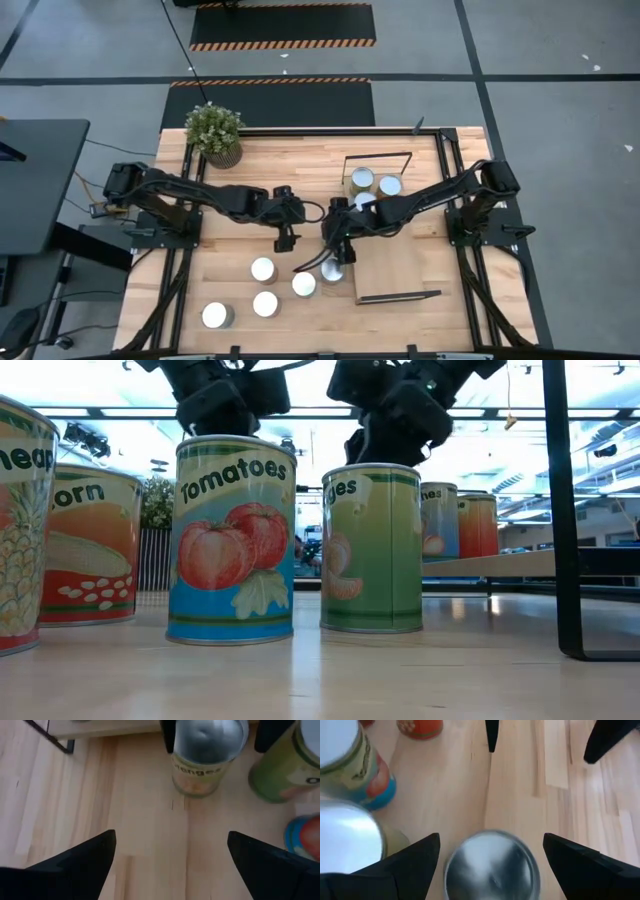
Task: Pick and place cans onto a shelf
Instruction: Put the top canned oranges on the shelf, then put the canned oranges on the shelf
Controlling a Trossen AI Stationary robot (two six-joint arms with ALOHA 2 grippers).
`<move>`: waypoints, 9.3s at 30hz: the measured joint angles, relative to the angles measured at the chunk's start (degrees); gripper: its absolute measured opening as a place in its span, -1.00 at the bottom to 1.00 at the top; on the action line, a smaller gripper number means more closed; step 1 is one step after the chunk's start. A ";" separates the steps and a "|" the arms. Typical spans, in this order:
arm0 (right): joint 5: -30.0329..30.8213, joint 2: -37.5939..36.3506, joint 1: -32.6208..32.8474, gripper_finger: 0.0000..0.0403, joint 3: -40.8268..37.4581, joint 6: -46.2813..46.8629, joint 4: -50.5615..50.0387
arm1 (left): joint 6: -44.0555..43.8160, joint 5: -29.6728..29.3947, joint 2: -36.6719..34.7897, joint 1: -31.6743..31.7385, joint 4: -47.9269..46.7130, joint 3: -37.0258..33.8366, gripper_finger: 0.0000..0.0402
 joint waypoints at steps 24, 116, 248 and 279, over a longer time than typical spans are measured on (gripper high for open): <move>-1.89 1.17 -1.51 0.64 -0.36 1.69 -3.92 | -4.78 0.47 -3.95 -0.09 -5.47 -0.03 0.94; 7.62 -37.44 -5.48 0.91 -18.06 10.10 -24.90 | -4.32 0.49 -3.88 -1.38 -1.53 -0.03 0.94; 4.02 -21.01 14.81 0.61 -7.22 24.23 -43.12 | -18.71 -19.07 -7.43 -19.08 2.86 -0.03 0.94; 3.11 -22.38 8.89 0.81 -10.74 19.59 -40.57 | -18.51 -12.79 0.40 -25.90 8.37 -0.01 0.94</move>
